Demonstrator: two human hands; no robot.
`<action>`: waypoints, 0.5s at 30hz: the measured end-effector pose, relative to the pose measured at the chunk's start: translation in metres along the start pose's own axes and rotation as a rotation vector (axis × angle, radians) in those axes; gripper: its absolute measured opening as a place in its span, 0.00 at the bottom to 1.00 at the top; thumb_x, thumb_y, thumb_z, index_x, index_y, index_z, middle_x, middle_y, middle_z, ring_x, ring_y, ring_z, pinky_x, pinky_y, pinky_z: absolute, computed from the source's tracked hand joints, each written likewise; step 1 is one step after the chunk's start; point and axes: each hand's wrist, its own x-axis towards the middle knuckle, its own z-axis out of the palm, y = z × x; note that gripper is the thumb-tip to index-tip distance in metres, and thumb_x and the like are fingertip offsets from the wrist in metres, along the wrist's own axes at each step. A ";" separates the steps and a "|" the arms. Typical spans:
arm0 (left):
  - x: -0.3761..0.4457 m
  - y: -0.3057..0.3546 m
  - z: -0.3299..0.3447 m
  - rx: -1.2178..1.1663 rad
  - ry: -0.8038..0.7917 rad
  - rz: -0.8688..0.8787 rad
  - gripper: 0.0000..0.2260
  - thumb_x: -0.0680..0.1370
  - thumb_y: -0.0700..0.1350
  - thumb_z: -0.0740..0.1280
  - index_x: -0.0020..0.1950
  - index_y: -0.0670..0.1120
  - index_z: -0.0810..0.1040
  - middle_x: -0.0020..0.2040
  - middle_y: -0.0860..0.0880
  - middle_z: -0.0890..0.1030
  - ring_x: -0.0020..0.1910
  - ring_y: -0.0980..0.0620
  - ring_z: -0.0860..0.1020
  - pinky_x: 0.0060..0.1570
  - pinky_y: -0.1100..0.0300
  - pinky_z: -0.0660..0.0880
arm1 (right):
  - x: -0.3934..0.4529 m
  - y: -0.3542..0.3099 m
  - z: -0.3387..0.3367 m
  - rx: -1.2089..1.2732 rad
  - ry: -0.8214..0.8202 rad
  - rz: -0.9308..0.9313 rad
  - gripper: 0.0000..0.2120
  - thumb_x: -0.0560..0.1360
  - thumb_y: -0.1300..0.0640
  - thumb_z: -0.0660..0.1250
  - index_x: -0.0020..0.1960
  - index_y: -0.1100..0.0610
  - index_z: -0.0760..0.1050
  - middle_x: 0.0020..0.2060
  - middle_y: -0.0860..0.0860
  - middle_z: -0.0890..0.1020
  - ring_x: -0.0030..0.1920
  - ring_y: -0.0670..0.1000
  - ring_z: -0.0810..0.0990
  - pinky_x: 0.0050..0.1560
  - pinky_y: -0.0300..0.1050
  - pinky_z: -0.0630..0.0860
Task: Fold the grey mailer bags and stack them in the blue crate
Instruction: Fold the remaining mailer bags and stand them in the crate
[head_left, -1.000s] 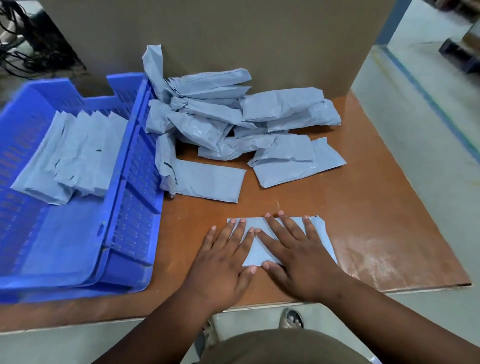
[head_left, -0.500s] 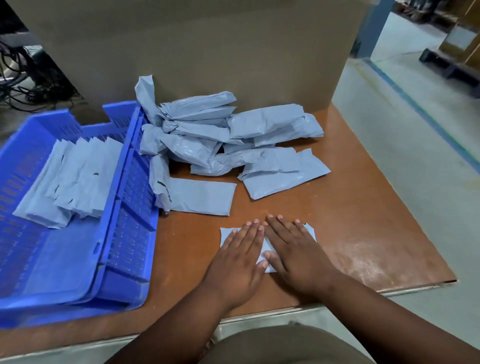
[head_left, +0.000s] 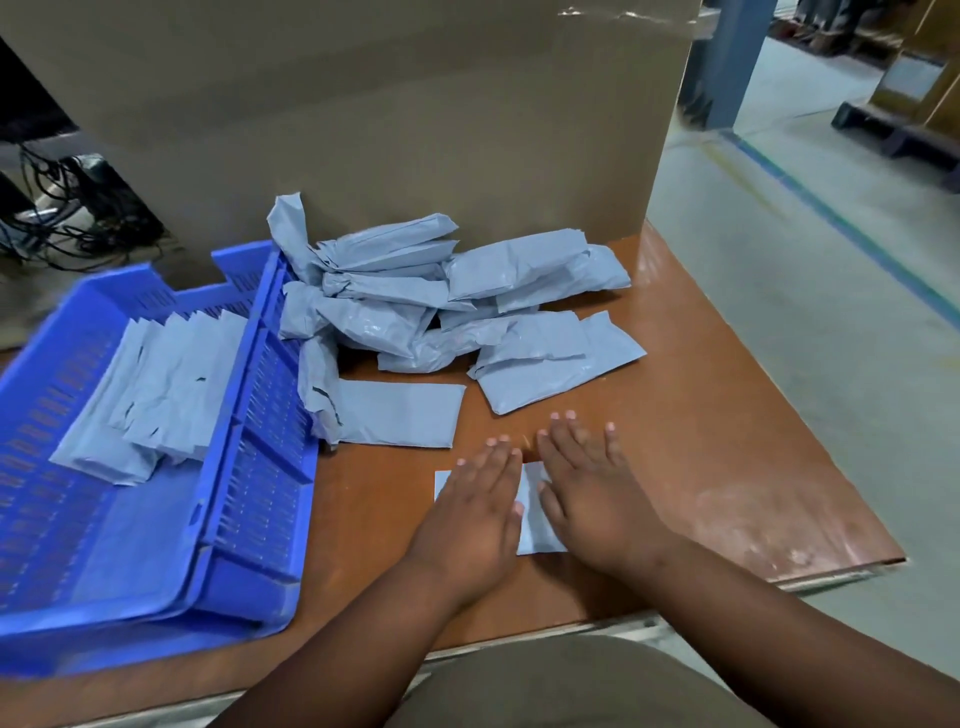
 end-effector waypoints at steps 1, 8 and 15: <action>0.004 0.005 0.004 -0.012 -0.027 0.014 0.29 0.87 0.54 0.46 0.88 0.49 0.49 0.88 0.50 0.48 0.86 0.54 0.44 0.84 0.47 0.49 | 0.003 -0.010 0.008 0.051 -0.021 -0.033 0.34 0.84 0.43 0.43 0.86 0.55 0.55 0.86 0.55 0.54 0.86 0.55 0.46 0.83 0.65 0.40; -0.020 -0.042 0.008 0.132 -0.096 -0.095 0.33 0.85 0.66 0.37 0.88 0.52 0.41 0.87 0.55 0.38 0.84 0.56 0.36 0.84 0.44 0.43 | -0.009 0.033 0.015 -0.043 -0.082 0.019 0.36 0.85 0.31 0.37 0.87 0.48 0.43 0.86 0.47 0.41 0.85 0.50 0.38 0.82 0.66 0.35; 0.002 -0.018 -0.058 -0.022 -0.075 -0.121 0.31 0.83 0.68 0.59 0.83 0.59 0.58 0.80 0.54 0.68 0.76 0.51 0.68 0.71 0.56 0.67 | -0.009 0.064 -0.007 0.105 0.041 0.091 0.28 0.85 0.37 0.48 0.81 0.44 0.64 0.85 0.48 0.55 0.86 0.52 0.46 0.82 0.69 0.42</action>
